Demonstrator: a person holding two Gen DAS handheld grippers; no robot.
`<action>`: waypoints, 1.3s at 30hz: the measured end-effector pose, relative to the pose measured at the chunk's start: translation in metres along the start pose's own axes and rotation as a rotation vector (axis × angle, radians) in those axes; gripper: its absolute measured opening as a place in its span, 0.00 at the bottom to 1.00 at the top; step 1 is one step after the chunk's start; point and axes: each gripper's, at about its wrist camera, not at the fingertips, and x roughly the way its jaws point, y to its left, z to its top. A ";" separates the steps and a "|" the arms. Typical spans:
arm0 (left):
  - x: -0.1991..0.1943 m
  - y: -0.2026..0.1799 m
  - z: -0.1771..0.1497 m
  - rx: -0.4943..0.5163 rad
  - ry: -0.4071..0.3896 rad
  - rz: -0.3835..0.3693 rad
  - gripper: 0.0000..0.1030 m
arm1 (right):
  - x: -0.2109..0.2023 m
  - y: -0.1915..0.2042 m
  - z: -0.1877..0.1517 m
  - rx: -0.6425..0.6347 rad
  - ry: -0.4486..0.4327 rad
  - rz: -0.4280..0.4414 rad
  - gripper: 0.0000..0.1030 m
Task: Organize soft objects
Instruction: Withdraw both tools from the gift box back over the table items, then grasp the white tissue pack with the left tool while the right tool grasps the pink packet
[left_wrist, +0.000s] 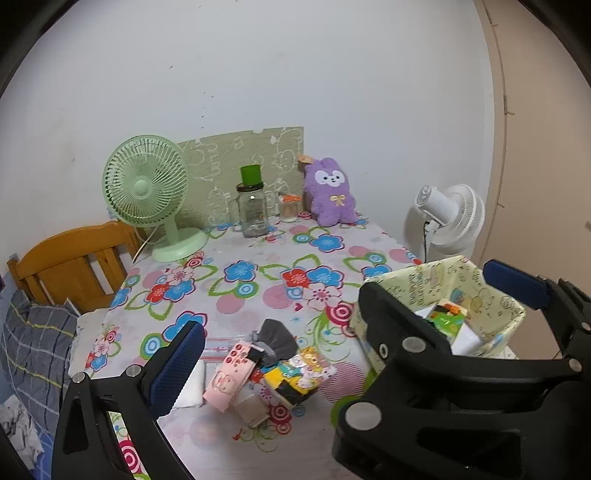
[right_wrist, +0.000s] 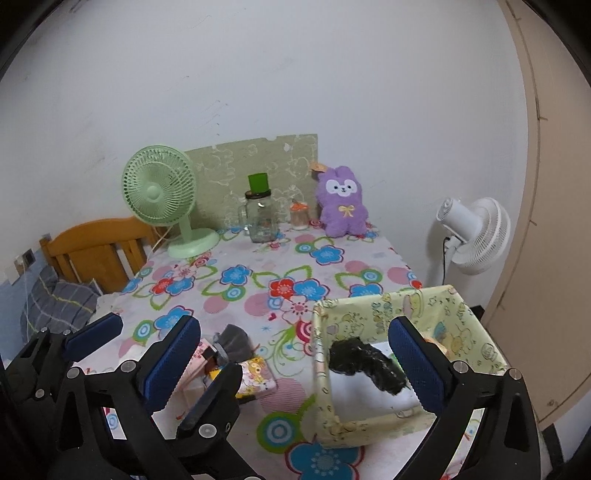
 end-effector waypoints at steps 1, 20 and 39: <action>0.002 0.002 -0.002 -0.001 0.004 0.003 1.00 | 0.001 0.002 -0.001 -0.003 -0.004 -0.004 1.00; 0.032 0.044 -0.025 -0.056 0.089 0.037 1.00 | 0.043 0.036 -0.021 -0.021 0.090 0.046 0.95; 0.061 0.090 -0.052 -0.107 0.177 0.087 0.94 | 0.084 0.077 -0.040 -0.070 0.196 0.107 0.94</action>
